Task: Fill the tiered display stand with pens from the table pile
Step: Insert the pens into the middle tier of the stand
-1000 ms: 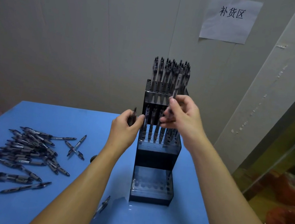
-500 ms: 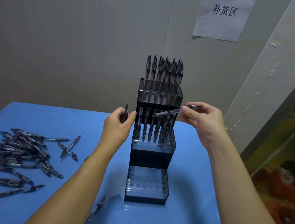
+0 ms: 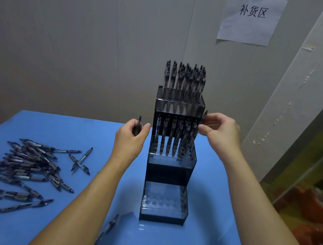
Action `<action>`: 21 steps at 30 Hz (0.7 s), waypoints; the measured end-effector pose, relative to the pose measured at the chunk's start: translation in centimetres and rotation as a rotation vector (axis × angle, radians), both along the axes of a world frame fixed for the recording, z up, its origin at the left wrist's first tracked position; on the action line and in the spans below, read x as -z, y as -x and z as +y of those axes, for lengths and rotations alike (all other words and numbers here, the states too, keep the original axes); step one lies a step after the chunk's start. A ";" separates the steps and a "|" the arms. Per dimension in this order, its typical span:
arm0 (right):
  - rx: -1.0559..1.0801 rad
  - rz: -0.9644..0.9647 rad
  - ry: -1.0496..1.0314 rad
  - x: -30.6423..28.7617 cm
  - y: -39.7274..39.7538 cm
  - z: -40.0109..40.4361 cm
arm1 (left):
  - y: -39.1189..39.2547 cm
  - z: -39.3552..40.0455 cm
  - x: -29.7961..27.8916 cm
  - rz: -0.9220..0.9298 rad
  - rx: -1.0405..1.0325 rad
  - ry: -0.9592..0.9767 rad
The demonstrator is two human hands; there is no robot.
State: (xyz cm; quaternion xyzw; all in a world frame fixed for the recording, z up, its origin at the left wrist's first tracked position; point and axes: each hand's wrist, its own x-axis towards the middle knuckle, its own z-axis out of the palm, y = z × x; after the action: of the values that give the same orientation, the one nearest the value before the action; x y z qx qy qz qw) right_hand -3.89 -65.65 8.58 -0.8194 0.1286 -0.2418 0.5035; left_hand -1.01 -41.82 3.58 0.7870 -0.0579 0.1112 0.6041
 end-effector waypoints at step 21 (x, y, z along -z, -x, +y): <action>-0.028 0.294 0.411 -2.0 2.8 3.9 | 1.0 1.0 -1.6 0.044 0.316 0.187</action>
State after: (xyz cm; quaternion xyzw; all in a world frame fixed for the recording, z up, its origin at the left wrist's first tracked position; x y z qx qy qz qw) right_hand -6.71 -61.75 10.56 -0.9327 0.1372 -0.1339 0.3056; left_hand -1.97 -40.82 5.14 0.7107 -0.1572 0.0027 0.6857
